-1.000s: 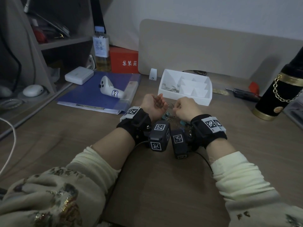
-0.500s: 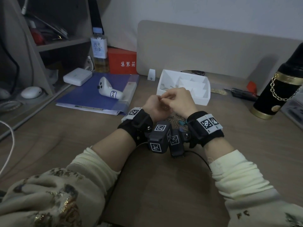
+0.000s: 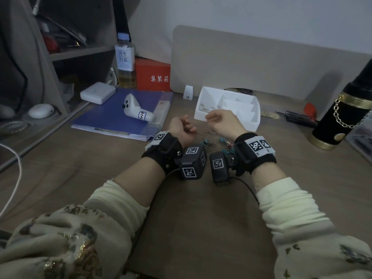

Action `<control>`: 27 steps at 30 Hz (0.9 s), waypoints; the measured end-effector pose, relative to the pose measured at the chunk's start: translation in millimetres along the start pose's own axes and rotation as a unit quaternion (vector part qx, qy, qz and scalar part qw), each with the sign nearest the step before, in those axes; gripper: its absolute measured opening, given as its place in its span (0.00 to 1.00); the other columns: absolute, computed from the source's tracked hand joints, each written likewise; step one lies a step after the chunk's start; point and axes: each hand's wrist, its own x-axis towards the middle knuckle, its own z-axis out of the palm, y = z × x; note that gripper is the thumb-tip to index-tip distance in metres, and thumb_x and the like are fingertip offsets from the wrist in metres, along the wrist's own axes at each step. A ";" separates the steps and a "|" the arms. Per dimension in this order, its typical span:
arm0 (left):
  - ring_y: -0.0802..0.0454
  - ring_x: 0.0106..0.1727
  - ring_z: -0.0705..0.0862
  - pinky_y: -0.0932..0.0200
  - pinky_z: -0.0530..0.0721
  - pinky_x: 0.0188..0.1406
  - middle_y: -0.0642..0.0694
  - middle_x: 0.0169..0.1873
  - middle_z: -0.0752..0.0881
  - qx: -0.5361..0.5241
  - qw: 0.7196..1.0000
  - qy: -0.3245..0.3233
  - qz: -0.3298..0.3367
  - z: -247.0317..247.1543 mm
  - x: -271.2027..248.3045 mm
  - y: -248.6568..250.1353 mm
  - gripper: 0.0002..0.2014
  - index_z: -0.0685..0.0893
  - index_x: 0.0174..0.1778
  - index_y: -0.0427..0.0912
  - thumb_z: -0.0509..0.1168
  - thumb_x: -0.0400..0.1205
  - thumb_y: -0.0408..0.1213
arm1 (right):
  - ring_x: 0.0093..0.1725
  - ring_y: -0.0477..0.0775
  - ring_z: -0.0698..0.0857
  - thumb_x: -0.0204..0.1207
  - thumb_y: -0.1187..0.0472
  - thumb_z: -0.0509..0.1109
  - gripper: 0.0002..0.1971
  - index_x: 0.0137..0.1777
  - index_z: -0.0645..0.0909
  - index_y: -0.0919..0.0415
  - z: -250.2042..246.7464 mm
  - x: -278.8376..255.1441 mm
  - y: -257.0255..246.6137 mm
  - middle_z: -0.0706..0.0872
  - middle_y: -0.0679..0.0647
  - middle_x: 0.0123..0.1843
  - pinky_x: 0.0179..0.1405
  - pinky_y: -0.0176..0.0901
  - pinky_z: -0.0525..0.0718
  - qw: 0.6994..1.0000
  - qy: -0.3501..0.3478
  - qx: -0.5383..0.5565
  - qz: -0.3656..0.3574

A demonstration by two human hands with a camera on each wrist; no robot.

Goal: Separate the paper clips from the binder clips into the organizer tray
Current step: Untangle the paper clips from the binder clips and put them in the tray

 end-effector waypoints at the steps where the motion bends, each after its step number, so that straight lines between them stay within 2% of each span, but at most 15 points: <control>1: 0.58 0.08 0.62 0.72 0.58 0.11 0.52 0.11 0.69 0.004 1.000 -0.003 0.000 -0.7 0.4 0.0 0.15 0.74 0.34 0.42 0.47 0.84 0.30 | 0.59 0.53 0.84 0.76 0.69 0.66 0.13 0.59 0.84 0.61 2.1 2.9 0.9 0.87 0.56 0.58 0.60 0.40 0.80 0.999 -0.032 -0.016 0.010; 3: 0.58 0.10 0.62 0.71 0.59 0.12 0.51 0.11 0.68 0.006 1.000 -0.010 -0.004 -1.3 2.1 0.2 0.15 0.73 0.34 0.43 0.47 0.84 0.29 | 0.65 0.55 0.82 0.76 0.70 0.64 0.16 0.63 0.82 0.63 6.1 7.6 -0.6 0.85 0.58 0.63 0.66 0.42 0.77 0.994 -0.079 -0.075 0.013; 6: 0.58 0.19 0.62 0.68 0.59 0.19 0.51 0.11 0.68 0.001 1.000 -0.008 -0.006 -2.1 4.7 2.7 0.16 0.73 0.34 0.42 0.46 0.84 0.30 | 0.68 0.55 0.78 0.76 0.65 0.66 0.19 0.67 0.80 0.61 9.2 13.1 -7.9 0.81 0.56 0.68 0.67 0.40 0.73 0.980 -0.093 -0.177 0.011; 8: 0.58 0.16 0.62 0.68 0.59 0.18 0.51 0.11 0.68 0.005 1.000 -0.006 -0.006 -2.6 5.4 3.5 0.16 0.73 0.34 0.43 0.46 0.84 0.30 | 0.68 0.56 0.78 0.74 0.60 0.69 0.21 0.68 0.79 0.59 10.3 16.7 -10.6 0.80 0.56 0.69 0.67 0.43 0.74 0.971 -0.089 -0.219 0.026; 11: 0.58 0.11 0.63 0.71 0.60 0.13 0.51 0.11 0.68 0.006 1.000 -0.004 -0.003 -2.5 7.1 2.0 0.16 0.73 0.34 0.43 0.45 0.84 0.30 | 0.64 0.58 0.81 0.73 0.55 0.72 0.21 0.65 0.80 0.58 13.7 19.0 -10.8 0.82 0.57 0.66 0.65 0.47 0.79 0.955 -0.114 -0.268 0.048; 14: 0.58 0.14 0.63 0.71 0.60 0.14 0.51 0.15 0.68 0.008 1.000 -0.003 -0.002 -1.9 7.9 1.2 0.17 0.74 0.34 0.43 0.45 0.84 0.30 | 0.58 0.56 0.83 0.72 0.53 0.74 0.16 0.57 0.85 0.59 16.9 19.4 -11.1 0.87 0.56 0.58 0.60 0.45 0.82 0.954 -0.132 -0.265 0.040; 17: 0.58 0.10 0.64 0.72 0.60 0.13 0.51 0.12 0.69 0.008 1.000 -0.007 -0.003 -2.3 7.7 0.6 0.17 0.74 0.34 0.42 0.44 0.84 0.30 | 0.58 0.55 0.84 0.72 0.56 0.76 0.12 0.53 0.87 0.59 17.9 17.8 -13.0 0.87 0.55 0.56 0.56 0.41 0.80 0.963 -0.115 -0.239 0.038; 20: 0.57 0.08 0.64 0.72 0.60 0.13 0.51 0.09 0.69 0.012 1.000 -0.006 -0.002 -2.3 7.7 -0.3 0.17 0.73 0.34 0.43 0.44 0.84 0.31 | 0.57 0.57 0.84 0.73 0.63 0.74 0.08 0.51 0.88 0.59 20.7 14.5 -13.7 0.88 0.57 0.56 0.58 0.44 0.83 0.965 -0.101 -0.239 0.030; 24: 0.59 0.18 0.64 0.68 0.61 0.17 0.51 0.21 0.68 0.017 1.000 -0.004 -0.008 -1.2 4.8 -2.8 0.17 0.74 0.34 0.42 0.44 0.85 0.31 | 0.55 0.60 0.85 0.71 0.69 0.66 0.13 0.51 0.88 0.60 21.2 7.8 -13.1 0.88 0.59 0.56 0.58 0.51 0.85 0.962 -0.101 -0.253 0.032; 27: 0.58 0.23 0.63 0.68 0.61 0.20 0.51 0.24 0.67 0.025 1.000 -0.005 -0.016 0.0 2.4 -4.7 0.17 0.75 0.34 0.42 0.44 0.84 0.31 | 0.55 0.60 0.84 0.70 0.71 0.64 0.15 0.52 0.88 0.60 19.6 1.6 -12.3 0.88 0.60 0.56 0.56 0.47 0.85 0.960 -0.108 -0.255 0.029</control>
